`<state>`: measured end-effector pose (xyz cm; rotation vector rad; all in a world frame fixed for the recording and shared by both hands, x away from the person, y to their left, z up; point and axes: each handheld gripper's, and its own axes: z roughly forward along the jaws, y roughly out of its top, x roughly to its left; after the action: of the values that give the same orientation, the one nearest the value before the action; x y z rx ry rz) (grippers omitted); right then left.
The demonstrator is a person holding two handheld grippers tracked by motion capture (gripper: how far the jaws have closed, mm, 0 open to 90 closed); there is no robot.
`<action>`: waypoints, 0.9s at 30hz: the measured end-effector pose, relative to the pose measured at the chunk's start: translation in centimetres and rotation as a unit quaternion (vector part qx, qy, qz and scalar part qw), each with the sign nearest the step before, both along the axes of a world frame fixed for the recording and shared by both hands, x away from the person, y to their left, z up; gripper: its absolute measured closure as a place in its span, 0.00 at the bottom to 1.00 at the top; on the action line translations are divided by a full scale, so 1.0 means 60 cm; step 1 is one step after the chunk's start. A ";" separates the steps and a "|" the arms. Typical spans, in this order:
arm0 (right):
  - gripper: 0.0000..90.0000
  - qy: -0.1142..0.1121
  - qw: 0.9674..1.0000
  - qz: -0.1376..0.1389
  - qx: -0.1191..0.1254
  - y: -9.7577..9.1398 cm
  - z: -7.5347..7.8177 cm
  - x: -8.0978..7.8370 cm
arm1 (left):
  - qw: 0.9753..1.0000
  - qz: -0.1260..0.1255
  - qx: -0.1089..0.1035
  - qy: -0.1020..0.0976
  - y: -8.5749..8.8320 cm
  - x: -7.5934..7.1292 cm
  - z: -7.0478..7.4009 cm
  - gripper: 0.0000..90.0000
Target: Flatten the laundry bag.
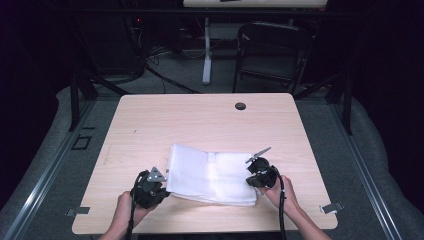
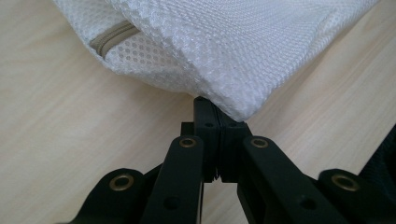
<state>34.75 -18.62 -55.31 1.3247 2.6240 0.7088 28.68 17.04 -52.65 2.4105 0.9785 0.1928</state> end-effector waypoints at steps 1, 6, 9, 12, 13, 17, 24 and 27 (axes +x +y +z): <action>1.00 0.010 1.000 0.017 -0.024 -0.004 0.006 0.004 | 1.000 -0.006 0.000 0.009 -0.002 0.001 -0.003 0.99; 1.00 0.003 1.000 0.008 -0.019 -0.009 0.003 0.009 | 0.998 -0.027 0.005 0.063 -0.007 0.006 -0.017 0.94; 1.00 0.004 1.000 0.011 -0.019 -0.010 0.004 0.009 | 0.997 -0.032 -0.005 0.072 -0.002 0.007 -0.011 0.79; 1.00 -0.003 1.000 0.008 -0.007 -0.010 0.001 0.007 | 0.997 -0.023 -0.013 0.079 0.010 0.005 -0.001 0.58; 1.00 -0.009 1.000 0.005 -0.004 -0.010 -0.001 0.007 | 0.997 -0.018 -0.014 0.079 0.015 0.004 0.000 0.52; 0.91 -0.001 0.999 0.035 -0.019 -0.013 0.012 0.006 | 0.997 0.004 -0.022 0.070 0.032 0.005 0.010 0.33; 0.64 -0.035 0.996 0.076 -0.013 -0.003 0.050 -0.028 | 0.998 0.016 -0.045 0.028 0.031 0.012 0.024 0.16; 0.55 -0.047 0.994 0.098 -0.019 0.001 0.061 -0.043 | 0.999 0.019 -0.048 0.007 0.020 0.023 0.029 0.12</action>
<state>32.17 -18.54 -51.67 1.0066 2.7022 0.7239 30.09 18.27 -50.93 2.3107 1.0176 0.1399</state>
